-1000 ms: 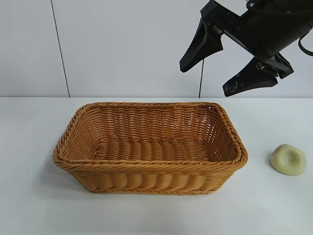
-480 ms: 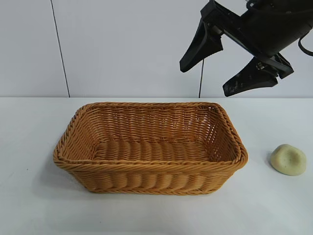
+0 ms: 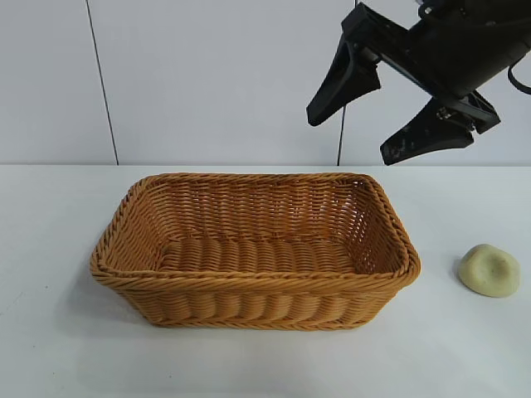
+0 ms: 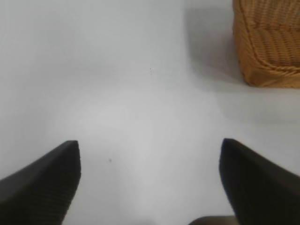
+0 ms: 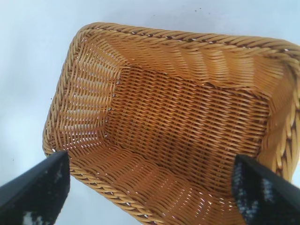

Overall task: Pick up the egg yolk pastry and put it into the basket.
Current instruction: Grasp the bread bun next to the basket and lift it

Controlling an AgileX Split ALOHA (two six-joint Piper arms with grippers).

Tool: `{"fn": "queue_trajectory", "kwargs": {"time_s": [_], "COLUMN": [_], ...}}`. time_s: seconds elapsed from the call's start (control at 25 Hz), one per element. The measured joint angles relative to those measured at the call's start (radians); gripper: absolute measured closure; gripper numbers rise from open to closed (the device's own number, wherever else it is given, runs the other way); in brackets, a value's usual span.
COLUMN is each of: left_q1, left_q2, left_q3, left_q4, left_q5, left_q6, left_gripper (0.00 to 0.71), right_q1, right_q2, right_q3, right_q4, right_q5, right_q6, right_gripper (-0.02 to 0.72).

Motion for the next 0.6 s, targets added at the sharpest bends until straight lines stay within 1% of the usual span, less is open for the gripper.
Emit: {"fn": "queue_trajectory", "kwargs": {"time_s": [0.08,0.16,0.24,0.32,0.36,0.48,0.56,0.6], "left_q1": [0.000,0.000,0.000,0.000,0.000,0.000,0.000,0.000], "left_q2": [-0.060,-0.096,-0.098,-0.098,-0.098,-0.098,-0.098,-0.098], "left_q3": [0.000,0.000,0.000,0.000,0.000,0.000,0.000,0.000], "left_q4": [-0.002,-0.002,-0.002,-0.002,-0.002,-0.002,-0.002,-0.002], "left_q5": [0.000,0.000,-0.001,-0.001,-0.001,-0.001,-0.001,-0.001], "left_q6": [0.000,0.000,0.000,0.000,0.000,0.000,0.000,0.000], "left_gripper": [0.123,0.123,0.123,0.123,0.123,0.123,0.123,0.123], "right_q1": [0.000,0.000,0.000,0.000,0.000,0.000,0.000,-0.006], "right_q2": [0.000,0.000,0.000,0.000,0.000,0.000,0.000,0.000], "right_q3": [0.000,-0.001,-0.004,-0.025,-0.046,-0.113,-0.148,-0.157], "right_q4": [-0.024,-0.062,-0.118,-0.189,-0.257,-0.458,-0.612,-0.670], "right_q5": [0.002,0.003,0.009,0.035,0.052,0.123,0.170,0.190], "right_q6": [0.020,0.059,0.111,0.167,0.196,0.322,0.405,0.430], "right_gripper": [0.034,0.034,0.034,0.034,0.034,0.034,0.034,0.034]}}
